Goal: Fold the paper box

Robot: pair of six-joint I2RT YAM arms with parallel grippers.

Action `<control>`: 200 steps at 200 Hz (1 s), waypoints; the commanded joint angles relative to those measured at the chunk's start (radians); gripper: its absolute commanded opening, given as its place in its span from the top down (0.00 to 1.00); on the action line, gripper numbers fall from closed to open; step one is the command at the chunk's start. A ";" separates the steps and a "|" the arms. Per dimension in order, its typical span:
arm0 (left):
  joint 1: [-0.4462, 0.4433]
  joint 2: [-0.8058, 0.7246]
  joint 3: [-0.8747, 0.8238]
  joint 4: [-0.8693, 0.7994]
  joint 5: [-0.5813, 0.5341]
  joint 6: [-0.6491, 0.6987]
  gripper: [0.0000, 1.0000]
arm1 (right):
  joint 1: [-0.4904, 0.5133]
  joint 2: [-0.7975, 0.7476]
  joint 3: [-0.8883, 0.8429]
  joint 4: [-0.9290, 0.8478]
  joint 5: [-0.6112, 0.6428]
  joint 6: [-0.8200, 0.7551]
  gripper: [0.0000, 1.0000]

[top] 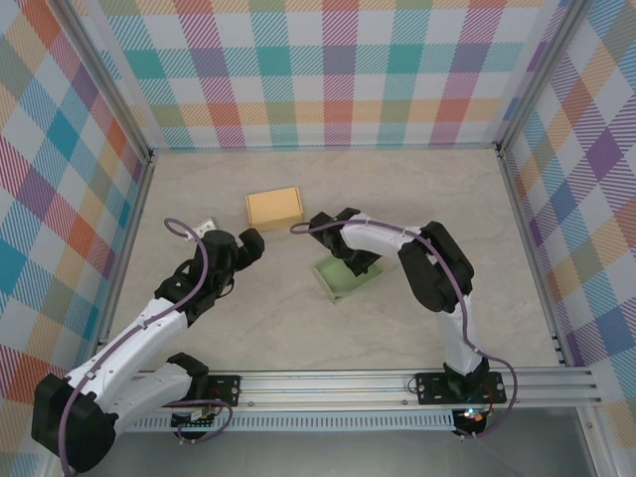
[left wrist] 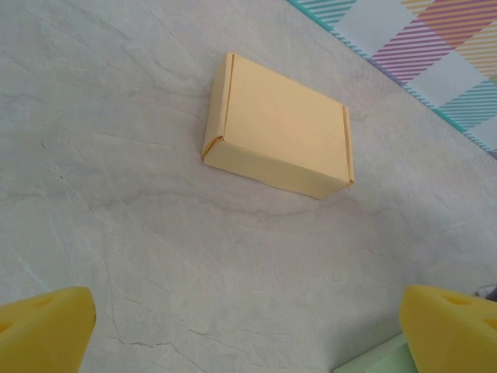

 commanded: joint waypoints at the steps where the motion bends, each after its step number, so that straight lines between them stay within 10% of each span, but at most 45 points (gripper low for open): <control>1: 0.015 0.006 0.018 -0.002 0.005 0.014 0.00 | 0.016 -0.062 0.042 -0.067 -0.017 0.022 0.28; 129: 0.015 0.031 0.032 0.014 0.004 0.081 0.00 | 0.030 -0.421 0.199 -0.142 -0.223 0.200 0.00; 200: 0.015 0.080 0.041 0.049 0.019 0.130 0.00 | 0.028 -0.844 -0.152 0.033 -0.382 0.647 0.00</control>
